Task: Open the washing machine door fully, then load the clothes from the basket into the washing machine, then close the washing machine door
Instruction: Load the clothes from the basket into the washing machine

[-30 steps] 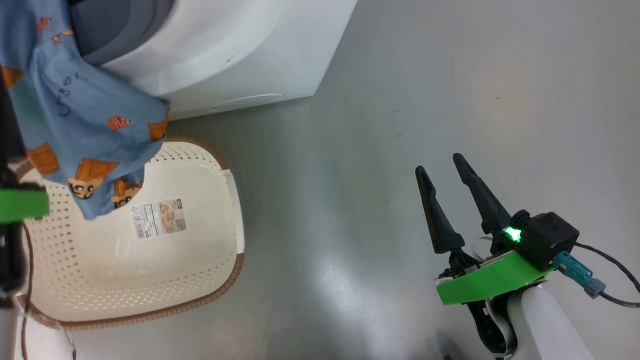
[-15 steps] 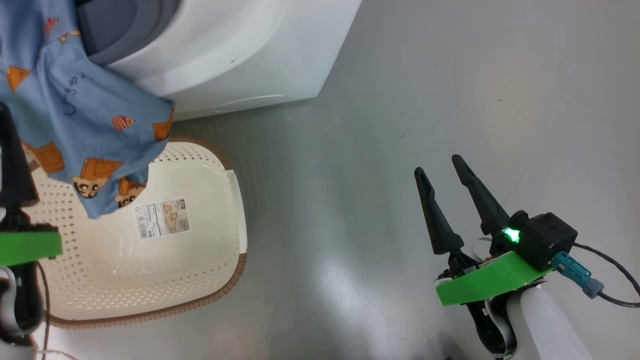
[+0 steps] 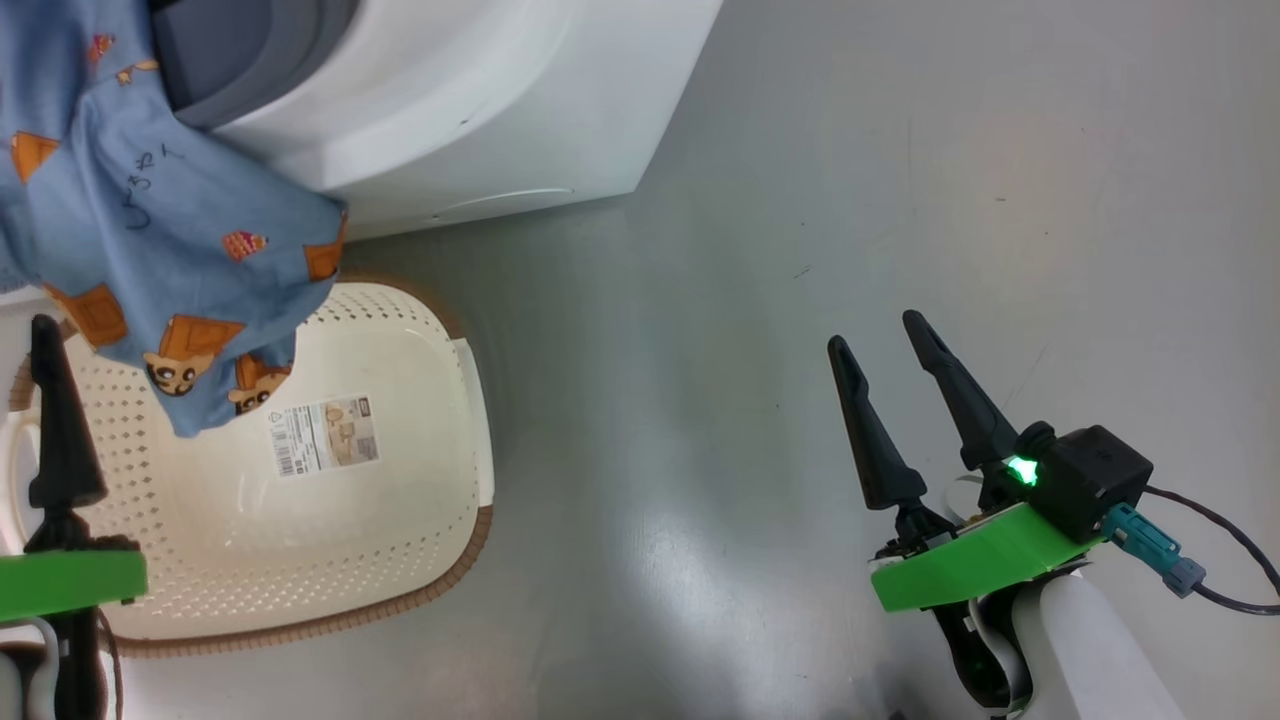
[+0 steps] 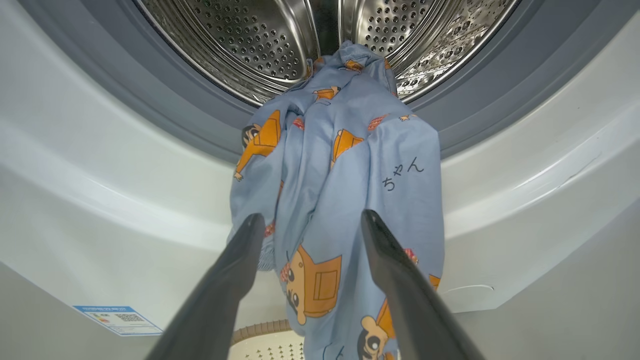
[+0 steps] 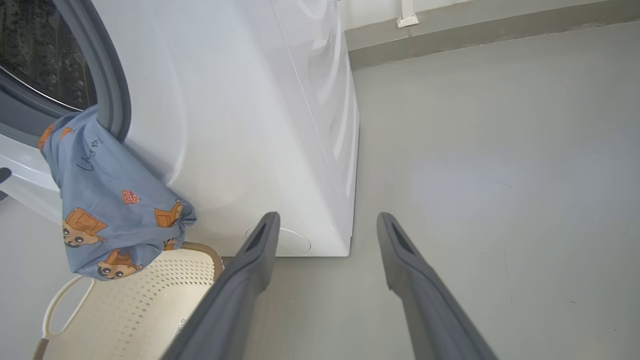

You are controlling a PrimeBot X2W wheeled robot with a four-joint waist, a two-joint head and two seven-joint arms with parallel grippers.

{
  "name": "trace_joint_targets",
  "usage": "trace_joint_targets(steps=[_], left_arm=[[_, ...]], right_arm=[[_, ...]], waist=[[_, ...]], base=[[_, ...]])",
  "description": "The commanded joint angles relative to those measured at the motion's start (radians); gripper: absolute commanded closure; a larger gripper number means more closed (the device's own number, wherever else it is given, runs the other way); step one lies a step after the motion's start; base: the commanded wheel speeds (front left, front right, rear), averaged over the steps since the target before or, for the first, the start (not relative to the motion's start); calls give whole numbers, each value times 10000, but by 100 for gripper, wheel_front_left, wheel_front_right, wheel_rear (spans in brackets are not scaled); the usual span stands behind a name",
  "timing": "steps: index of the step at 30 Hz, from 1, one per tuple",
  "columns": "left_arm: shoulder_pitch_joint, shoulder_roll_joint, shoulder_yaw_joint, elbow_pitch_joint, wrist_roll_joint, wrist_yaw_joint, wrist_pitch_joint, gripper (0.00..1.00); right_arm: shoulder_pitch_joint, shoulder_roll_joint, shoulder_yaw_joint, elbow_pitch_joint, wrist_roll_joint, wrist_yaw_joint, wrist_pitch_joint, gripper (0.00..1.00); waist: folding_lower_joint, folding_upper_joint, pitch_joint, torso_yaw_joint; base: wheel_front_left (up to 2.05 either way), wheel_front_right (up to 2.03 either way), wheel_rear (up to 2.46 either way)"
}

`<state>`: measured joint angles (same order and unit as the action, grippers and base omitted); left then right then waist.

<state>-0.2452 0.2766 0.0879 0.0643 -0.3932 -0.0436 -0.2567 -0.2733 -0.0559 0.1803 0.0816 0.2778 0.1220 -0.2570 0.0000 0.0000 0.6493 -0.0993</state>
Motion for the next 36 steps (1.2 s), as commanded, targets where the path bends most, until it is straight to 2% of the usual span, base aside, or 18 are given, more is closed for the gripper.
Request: trace_joint_targets(steps=[1, 17, 36], left_arm=[[269, 228, 469, -165, 193, -121, -51, 0], [1265, -671, 1179, 264, 687, -560, -51, 0], [1738, -1129, 1539, 436, 987, -795, -51, 0]], right_arm=[[69, 57, 225, -165, -181, 87, -48, 0], [124, 57, 248, -81, -187, 87, -48, 0], [147, 57, 315, -14, -247, 87, -48, 0]], waist=[[0, 0, 11, 13], [0, 0, -108, 16], [0, 0, -228, 105]], base=[[0, 0, 0], [0, 0, 0], [0, 0, 0]])
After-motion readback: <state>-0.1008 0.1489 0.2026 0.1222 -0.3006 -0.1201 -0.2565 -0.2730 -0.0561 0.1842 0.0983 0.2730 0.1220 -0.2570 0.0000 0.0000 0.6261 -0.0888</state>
